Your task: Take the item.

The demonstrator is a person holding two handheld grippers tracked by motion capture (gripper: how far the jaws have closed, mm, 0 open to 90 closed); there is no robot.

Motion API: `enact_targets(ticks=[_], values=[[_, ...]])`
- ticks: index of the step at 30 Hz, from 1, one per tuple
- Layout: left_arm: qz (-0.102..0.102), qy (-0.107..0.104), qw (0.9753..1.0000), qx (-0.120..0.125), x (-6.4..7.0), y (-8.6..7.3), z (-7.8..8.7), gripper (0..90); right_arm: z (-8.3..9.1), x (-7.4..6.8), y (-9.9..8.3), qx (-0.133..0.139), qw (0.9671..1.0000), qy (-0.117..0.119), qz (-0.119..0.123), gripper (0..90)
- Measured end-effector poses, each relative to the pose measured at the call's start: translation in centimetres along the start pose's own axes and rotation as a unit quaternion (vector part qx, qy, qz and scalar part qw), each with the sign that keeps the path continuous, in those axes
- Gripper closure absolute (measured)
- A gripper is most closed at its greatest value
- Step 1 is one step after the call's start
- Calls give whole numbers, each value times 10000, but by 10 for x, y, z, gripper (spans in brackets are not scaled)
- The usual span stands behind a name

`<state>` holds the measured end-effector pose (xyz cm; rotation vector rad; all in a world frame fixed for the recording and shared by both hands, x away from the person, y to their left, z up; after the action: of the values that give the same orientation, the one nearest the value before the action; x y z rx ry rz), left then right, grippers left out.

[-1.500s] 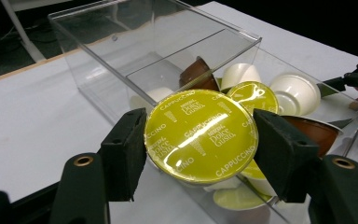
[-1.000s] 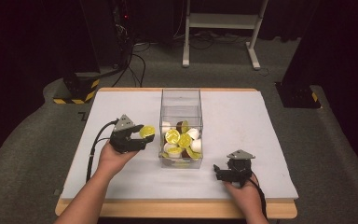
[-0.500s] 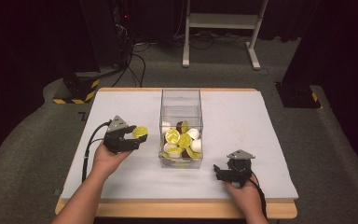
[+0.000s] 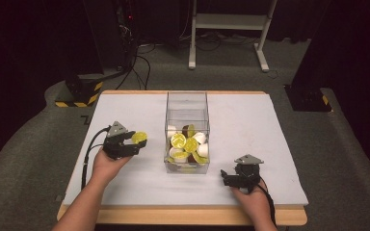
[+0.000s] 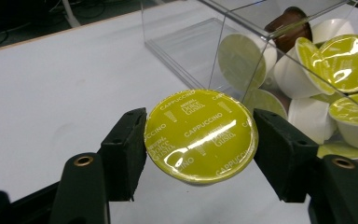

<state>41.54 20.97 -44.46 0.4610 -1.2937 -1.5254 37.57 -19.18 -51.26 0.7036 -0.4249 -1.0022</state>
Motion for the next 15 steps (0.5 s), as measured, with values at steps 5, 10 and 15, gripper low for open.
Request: enact_targets(ticks=[5, 10, 15], values=[[63, 100, 9999, -29, -8, -6, -2, 377, 0, 0, 0, 0, 10000, 0, 3, 113], [82, 191, 9997, -95, -13, -11, -5, 377, 0, 0, 0, 0, 10000, 0, 2, 113], [40, 308, 9993, -213, -22, -19, -7, 377, 0, 0, 0, -1, 10000, 0, 1, 113]])
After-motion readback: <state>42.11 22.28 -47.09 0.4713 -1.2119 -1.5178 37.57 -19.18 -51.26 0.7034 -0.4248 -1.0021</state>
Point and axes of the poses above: each handheld gripper's, and its own axes: z roughly backward along the jaws, y roughly out of its top, x roughly to its right, the point moved 1 cm from there along -z, roughly forward along the jaws, and after that the axes turned 1 degree about y, right-handed, at the moved point
